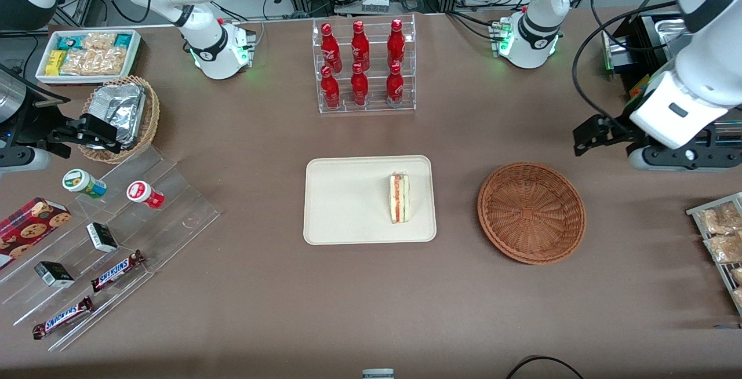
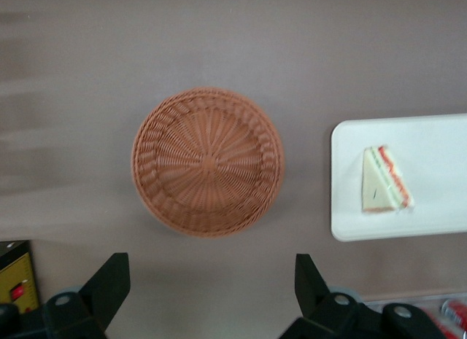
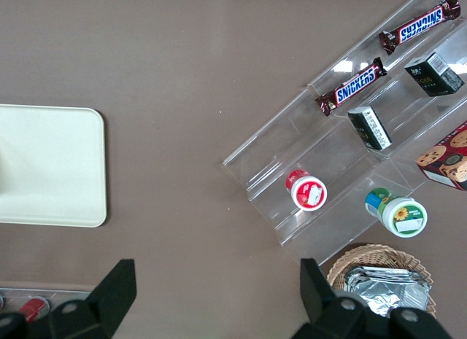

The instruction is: Place sandwich from basket to tray

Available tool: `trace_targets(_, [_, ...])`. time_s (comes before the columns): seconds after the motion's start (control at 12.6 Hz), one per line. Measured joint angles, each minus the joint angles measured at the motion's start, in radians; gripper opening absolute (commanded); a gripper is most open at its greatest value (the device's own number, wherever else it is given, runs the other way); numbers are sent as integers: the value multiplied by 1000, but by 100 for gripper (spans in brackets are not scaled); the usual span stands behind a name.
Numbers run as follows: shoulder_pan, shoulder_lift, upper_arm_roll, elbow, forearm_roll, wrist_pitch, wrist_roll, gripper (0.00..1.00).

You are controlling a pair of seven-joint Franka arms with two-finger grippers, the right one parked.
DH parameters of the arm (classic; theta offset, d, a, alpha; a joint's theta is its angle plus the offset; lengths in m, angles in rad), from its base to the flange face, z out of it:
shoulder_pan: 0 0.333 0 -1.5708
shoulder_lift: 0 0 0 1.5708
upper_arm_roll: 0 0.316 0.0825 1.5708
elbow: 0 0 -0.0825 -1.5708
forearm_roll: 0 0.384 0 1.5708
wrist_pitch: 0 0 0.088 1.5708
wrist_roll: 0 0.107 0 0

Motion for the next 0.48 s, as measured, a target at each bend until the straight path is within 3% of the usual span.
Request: trace_targets(0.48, [-11, -23, 80, 16, 0, -69, 17, 100])
